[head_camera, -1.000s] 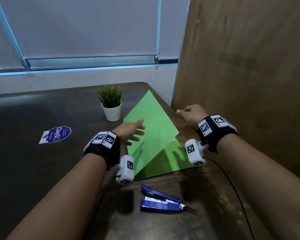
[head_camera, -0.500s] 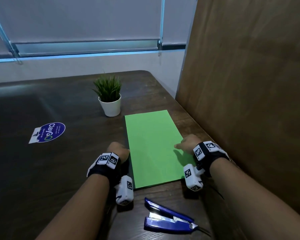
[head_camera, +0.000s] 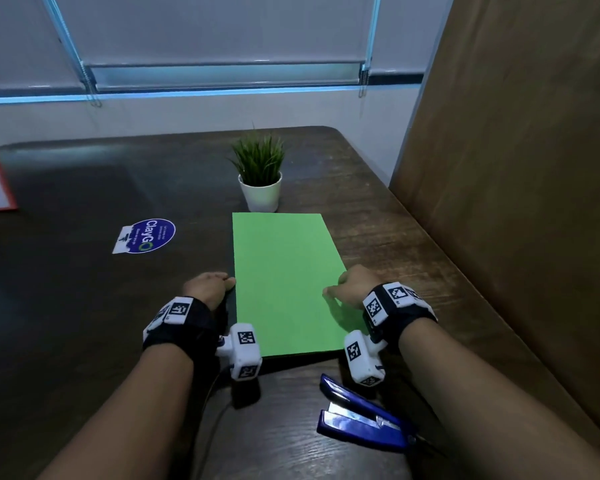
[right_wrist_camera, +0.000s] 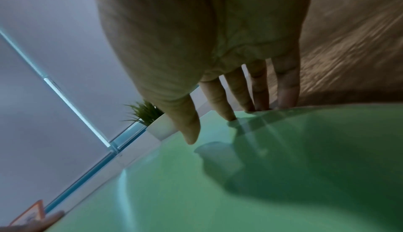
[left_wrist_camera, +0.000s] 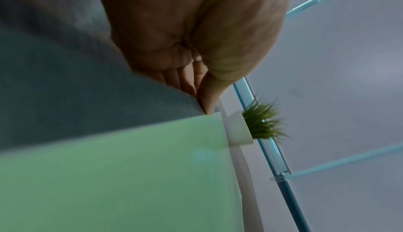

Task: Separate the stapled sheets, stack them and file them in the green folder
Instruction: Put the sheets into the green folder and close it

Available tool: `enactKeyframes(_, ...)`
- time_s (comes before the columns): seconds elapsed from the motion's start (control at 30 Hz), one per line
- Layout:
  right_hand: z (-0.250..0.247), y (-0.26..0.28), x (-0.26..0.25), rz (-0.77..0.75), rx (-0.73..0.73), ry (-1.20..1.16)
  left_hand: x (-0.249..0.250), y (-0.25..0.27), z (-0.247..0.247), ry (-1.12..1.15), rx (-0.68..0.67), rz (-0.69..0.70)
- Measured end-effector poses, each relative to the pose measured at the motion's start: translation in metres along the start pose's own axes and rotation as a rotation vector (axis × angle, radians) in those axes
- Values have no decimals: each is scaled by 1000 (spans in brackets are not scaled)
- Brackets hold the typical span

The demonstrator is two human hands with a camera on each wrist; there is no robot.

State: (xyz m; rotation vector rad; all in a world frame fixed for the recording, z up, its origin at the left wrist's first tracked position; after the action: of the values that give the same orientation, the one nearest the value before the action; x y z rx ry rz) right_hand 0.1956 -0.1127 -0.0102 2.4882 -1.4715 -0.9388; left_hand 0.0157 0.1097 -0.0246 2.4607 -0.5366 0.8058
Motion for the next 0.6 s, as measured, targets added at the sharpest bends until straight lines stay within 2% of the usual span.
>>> enactKeyframes(0.2, 12, 25, -16, -123, -35, -31, -34, 23, -13, 251, 196, -118)
enactKeyframes(0.33, 16, 53, -10, -177, -45, -70, -40, 44, -3, 253, 238, -55)
enactKeyframes(0.47, 16, 91, 5, -198, -46, 72, -38, 69, 2, 188, 212, 6)
enactKeyframes(0.5, 16, 101, 10, -192, -77, 106, -40, 74, 3, 160, 193, 19)
enactKeyframes(0.6, 22, 131, 26, -182, -288, 207, -46, 92, 8, 67, 158, 51)
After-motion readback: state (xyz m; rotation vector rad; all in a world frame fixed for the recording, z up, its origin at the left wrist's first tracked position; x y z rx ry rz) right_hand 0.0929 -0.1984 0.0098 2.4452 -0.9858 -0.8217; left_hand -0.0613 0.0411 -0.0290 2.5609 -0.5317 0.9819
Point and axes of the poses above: each hand's wrist, its own y-axis away from the middle knuckle, its own z-axis out of the palm, x = y × z, the point moved 3 cm from there along -y, towards the middle knuckle
